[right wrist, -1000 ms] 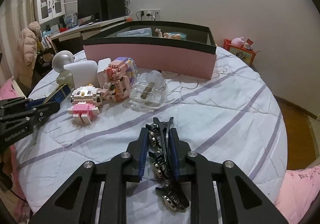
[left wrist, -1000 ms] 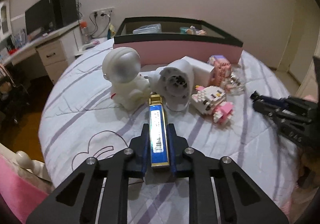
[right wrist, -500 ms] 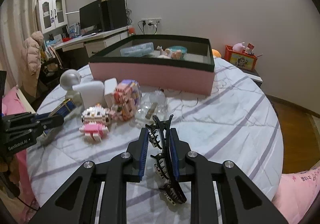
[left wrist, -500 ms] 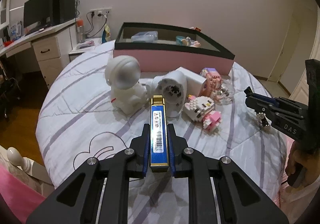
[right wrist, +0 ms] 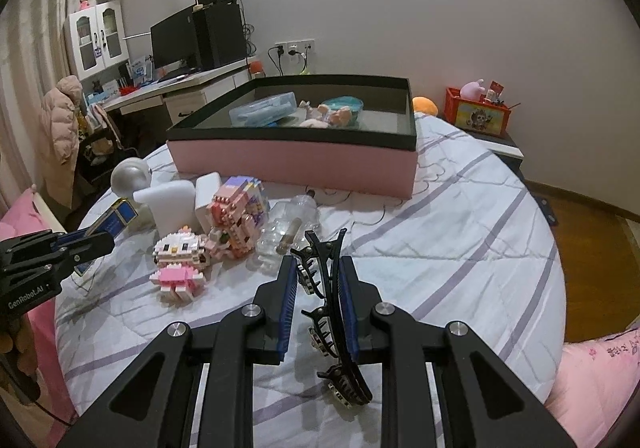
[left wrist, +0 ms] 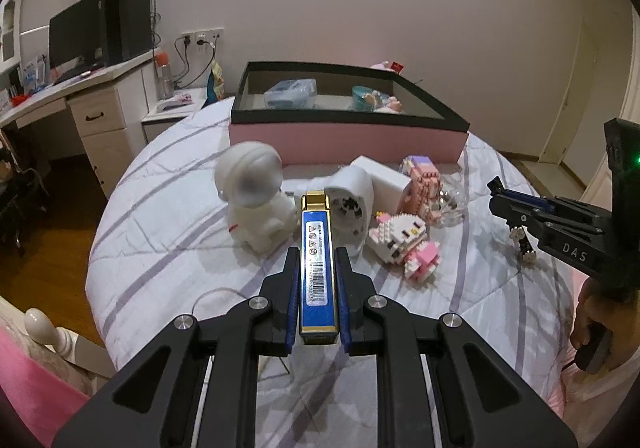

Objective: Organize rigid objects
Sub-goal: 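Carry the tube and hair clip over the pink box and lower them inside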

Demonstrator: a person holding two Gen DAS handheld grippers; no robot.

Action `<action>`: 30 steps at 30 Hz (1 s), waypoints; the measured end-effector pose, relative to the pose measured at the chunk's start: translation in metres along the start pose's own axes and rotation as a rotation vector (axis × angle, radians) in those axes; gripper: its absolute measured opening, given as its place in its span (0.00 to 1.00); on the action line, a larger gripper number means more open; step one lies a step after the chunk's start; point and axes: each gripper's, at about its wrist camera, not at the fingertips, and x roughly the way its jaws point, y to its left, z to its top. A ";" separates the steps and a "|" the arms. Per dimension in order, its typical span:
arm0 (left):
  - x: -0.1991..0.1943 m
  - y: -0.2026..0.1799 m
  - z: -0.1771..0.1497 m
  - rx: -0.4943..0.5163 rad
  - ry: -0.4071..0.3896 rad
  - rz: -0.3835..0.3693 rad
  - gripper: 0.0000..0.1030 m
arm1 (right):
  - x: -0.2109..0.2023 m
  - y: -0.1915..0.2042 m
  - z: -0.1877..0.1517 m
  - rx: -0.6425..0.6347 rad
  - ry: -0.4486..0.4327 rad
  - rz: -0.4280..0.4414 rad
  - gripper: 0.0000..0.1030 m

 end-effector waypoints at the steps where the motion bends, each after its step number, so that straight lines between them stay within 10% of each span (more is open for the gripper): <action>1: -0.001 0.000 0.004 0.003 -0.005 0.000 0.15 | -0.001 -0.001 0.002 0.001 -0.004 -0.001 0.21; 30: 0.010 -0.038 0.141 0.131 -0.165 0.038 0.15 | 0.004 -0.012 0.128 -0.017 -0.143 0.009 0.21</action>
